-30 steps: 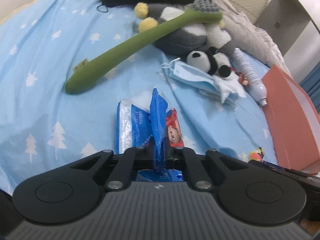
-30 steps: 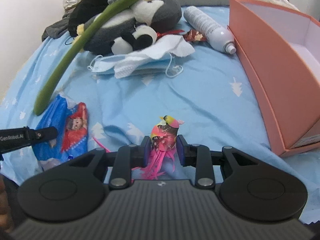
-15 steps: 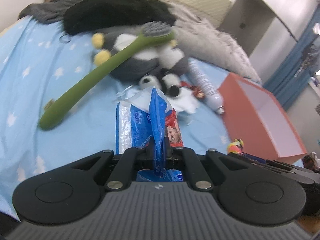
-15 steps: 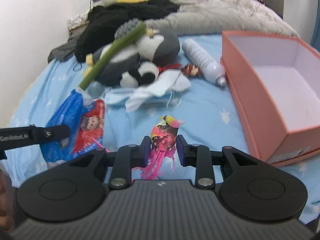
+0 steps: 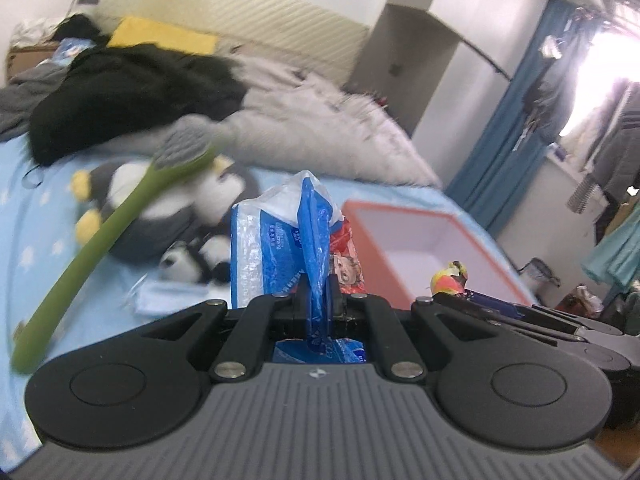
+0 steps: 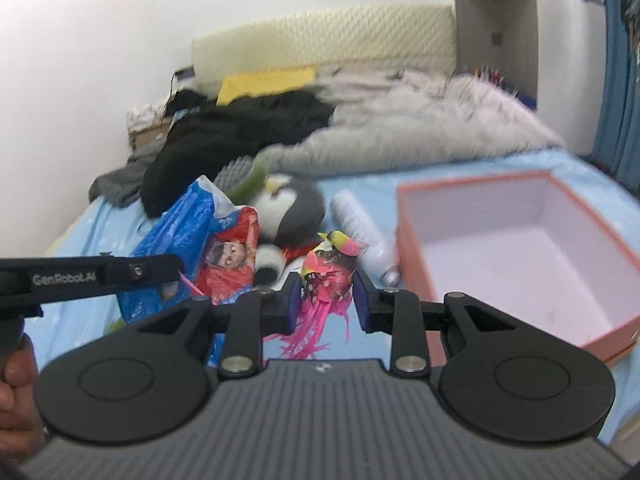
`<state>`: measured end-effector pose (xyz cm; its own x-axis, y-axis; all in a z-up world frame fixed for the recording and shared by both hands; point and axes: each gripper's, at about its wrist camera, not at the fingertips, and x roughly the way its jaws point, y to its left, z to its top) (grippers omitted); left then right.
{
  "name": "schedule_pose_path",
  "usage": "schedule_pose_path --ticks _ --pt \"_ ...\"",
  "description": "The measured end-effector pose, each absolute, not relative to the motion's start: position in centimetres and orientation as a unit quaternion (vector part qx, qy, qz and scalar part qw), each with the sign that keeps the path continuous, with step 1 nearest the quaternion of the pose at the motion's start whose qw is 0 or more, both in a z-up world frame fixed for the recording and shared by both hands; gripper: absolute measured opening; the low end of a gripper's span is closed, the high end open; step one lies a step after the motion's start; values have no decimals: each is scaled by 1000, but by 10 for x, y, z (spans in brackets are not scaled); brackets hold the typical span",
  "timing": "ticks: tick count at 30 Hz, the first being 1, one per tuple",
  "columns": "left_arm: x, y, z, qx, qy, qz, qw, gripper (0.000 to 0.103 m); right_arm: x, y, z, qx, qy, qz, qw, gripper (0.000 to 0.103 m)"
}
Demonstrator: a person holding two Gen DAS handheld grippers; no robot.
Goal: Organize soft objects
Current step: 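Carry both held items over the pink box and open both tools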
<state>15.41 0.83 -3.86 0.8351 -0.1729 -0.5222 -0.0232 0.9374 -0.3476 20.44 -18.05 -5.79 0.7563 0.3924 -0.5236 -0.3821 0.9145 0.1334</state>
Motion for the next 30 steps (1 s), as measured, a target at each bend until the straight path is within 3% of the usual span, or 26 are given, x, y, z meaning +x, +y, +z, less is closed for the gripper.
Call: schedule_pose_path --ticks 12,20,30 --pt "231 -64 0 -146 272 -133 942 7 247 -245 -20 12 234 139 962 31" --pt "301 -126 -8 -119 322 -179 922 7 290 -304 -36 54 298 96 948 31" --pt "391 -193 -65 -101 397 -191 892 7 335 -361 -98 52 387 34 920 31"
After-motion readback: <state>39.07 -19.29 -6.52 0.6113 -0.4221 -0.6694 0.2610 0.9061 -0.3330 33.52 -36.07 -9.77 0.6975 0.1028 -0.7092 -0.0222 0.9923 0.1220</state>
